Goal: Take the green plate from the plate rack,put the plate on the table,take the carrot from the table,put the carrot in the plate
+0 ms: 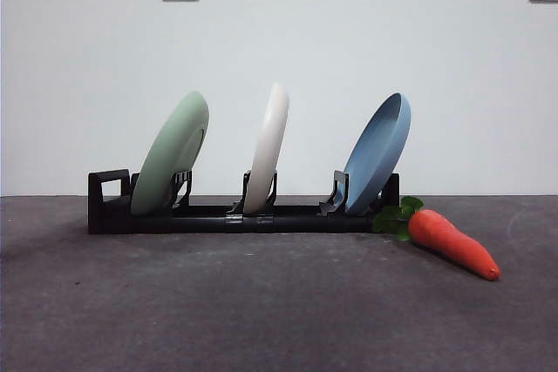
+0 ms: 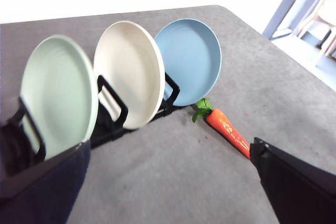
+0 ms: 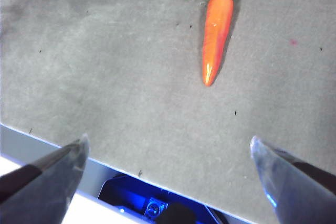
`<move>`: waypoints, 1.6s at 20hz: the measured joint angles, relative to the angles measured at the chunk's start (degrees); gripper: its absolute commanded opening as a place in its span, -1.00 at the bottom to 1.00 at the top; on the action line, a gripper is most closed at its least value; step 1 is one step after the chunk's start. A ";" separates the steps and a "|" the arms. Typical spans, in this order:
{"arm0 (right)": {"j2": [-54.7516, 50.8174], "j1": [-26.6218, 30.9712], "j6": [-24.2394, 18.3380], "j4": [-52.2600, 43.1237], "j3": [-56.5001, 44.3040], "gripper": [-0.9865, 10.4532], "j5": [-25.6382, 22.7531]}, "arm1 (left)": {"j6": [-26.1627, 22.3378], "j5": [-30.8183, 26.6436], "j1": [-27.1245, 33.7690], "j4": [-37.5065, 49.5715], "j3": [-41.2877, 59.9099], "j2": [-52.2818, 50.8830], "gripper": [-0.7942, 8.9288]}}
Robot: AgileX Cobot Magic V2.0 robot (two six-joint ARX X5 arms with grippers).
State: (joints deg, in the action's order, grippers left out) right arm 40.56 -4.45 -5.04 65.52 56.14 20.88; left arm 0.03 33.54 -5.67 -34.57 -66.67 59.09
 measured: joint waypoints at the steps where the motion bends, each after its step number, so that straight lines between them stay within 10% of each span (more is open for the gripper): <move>1: 0.02 0.00 0.00 -0.28 0.00 0.38 0.00 | 0.00 -1.25 -1.36 0.28 -1.97 3.30 0.46; 18: 1.01 -0.04 0.11 -0.17 0.00 0.38 0.00 | -0.02 -21.42 -11.08 20.98 -10.40 39.91 0.44; 25: 1.01 -0.04 0.11 -0.17 0.00 0.38 0.00 | 0.76 -22.62 -11.50 21.16 -10.51 42.14 -0.77; 32: 1.01 -0.04 0.11 -0.15 0.02 0.38 0.00 | 1.29 -20.46 -11.41 21.05 -10.51 41.92 -0.85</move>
State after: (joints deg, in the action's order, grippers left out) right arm 41.56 -4.49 -4.93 65.36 56.16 20.88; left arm 1.32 13.08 -17.08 -13.52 -77.19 101.01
